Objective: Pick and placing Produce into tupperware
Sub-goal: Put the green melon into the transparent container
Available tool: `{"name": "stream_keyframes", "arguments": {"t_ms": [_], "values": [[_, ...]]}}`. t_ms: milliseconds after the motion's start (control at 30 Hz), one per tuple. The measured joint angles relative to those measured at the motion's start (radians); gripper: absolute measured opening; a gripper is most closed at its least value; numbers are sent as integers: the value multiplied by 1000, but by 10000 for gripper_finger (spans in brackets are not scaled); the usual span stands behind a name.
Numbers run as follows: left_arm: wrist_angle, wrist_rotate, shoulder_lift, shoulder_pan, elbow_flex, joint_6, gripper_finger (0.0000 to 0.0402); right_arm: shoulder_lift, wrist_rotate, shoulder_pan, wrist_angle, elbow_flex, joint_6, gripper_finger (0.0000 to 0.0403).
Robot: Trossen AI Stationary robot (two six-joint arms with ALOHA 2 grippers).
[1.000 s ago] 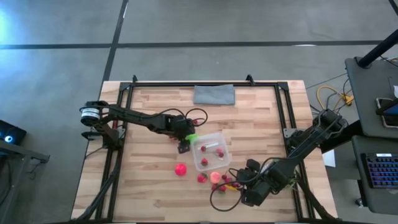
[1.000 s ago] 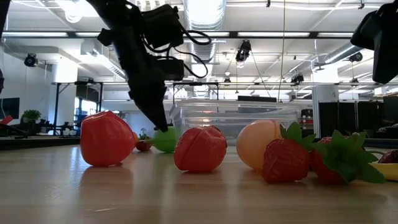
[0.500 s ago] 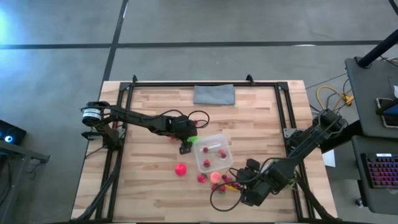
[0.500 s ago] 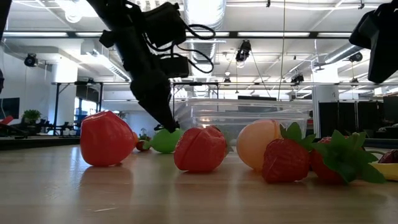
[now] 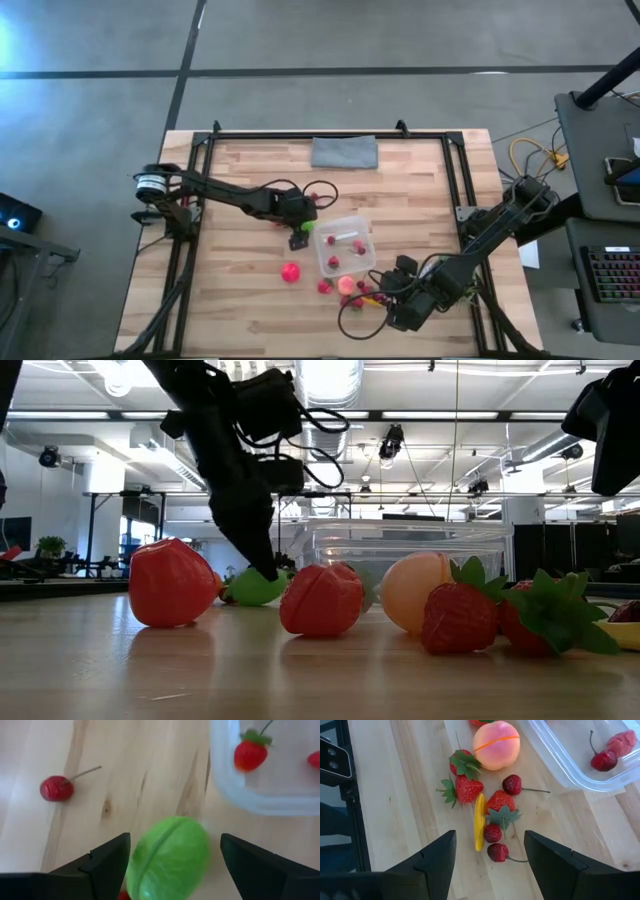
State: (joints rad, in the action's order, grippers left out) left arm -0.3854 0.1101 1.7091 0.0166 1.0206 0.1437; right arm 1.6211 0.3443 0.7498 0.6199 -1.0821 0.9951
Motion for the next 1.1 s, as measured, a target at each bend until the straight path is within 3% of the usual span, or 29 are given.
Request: {"name": "stream_keyframes", "arguments": {"t_ms": [600, 900, 1100], "values": [[-26, -24, 39, -30, -11, -54, 291, 0, 0, 0, -11, 3, 7, 226], [-23, 0, 39, -31, -11, -52, 238, 0, 0, 0, -13, 3, 9, 226], [-26, 0, 35, -31, -4, -47, 235, 0, 0, 0, -19, 3, 26, 226]]}}
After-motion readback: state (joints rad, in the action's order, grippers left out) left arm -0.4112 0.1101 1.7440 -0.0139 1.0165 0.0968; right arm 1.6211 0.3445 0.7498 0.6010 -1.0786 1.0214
